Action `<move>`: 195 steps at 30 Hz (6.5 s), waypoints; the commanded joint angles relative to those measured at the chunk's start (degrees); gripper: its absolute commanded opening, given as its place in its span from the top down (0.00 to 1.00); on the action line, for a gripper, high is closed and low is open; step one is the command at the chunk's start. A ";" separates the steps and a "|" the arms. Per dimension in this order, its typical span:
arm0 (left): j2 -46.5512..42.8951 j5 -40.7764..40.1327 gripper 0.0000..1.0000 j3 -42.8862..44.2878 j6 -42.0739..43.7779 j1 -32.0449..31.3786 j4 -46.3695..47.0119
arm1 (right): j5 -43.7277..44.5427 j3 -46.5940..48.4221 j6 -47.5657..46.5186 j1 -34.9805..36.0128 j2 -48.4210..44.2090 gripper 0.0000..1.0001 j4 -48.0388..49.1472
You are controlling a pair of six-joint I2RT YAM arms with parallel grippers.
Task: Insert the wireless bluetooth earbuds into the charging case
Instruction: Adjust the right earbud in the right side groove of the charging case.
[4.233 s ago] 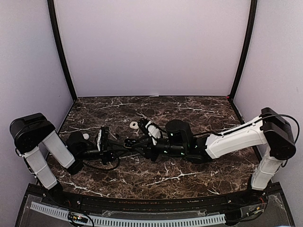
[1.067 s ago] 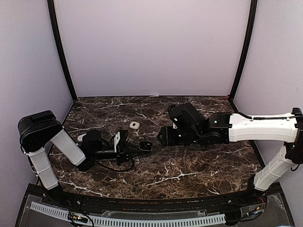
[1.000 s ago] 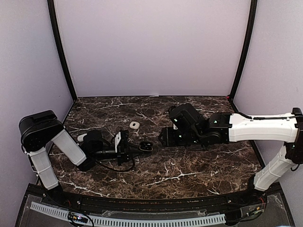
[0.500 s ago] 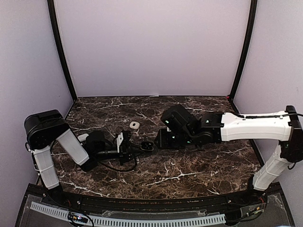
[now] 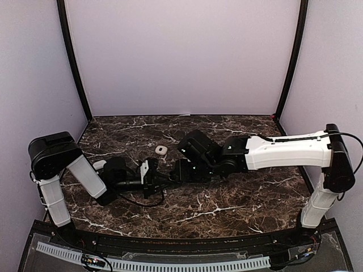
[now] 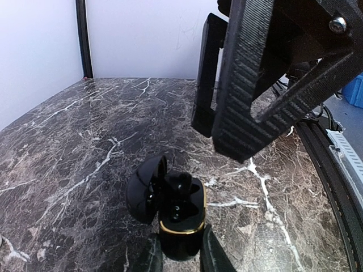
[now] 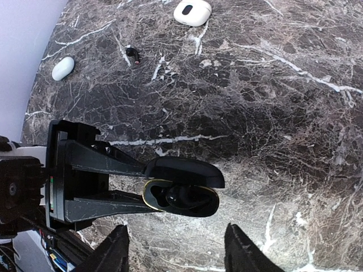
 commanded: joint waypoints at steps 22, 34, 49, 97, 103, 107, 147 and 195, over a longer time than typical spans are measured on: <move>-3.40 -0.12 1.00 -0.73 1.18 -0.52 0.20 | 3.62 1.89 0.38 0.71 2.21 0.24 -1.72; -3.74 -0.02 1.00 -0.82 1.50 -0.58 -0.15 | 3.07 3.11 0.04 0.60 3.64 0.32 -1.75; -4.01 -0.02 1.00 -0.94 1.69 -0.70 -0.16 | 4.48 4.56 1.17 0.46 5.30 0.38 -1.94; -4.37 -0.21 1.00 -1.43 1.01 -0.83 0.72 | 5.33 2.07 1.95 -0.64 2.17 0.58 -0.99; -4.36 -0.29 1.00 -1.44 0.89 -0.83 0.82 | 4.99 1.80 1.61 -0.93 2.33 0.58 -0.93; -4.34 -0.22 1.00 -1.48 0.92 -0.83 0.90 | 3.24 1.84 0.17 -0.95 2.66 0.54 0.46; -3.84 0.59 1.00 -1.61 0.02 -0.83 2.42 | 0.19 -1.86 -1.68 -2.61 -0.25 0.64 3.17; -15.71 -7.17 1.00 -6.55 -12.18 10.98 -2.46 | -13.90 -27.58 -37.43 -11.23 -14.59 0.48 39.48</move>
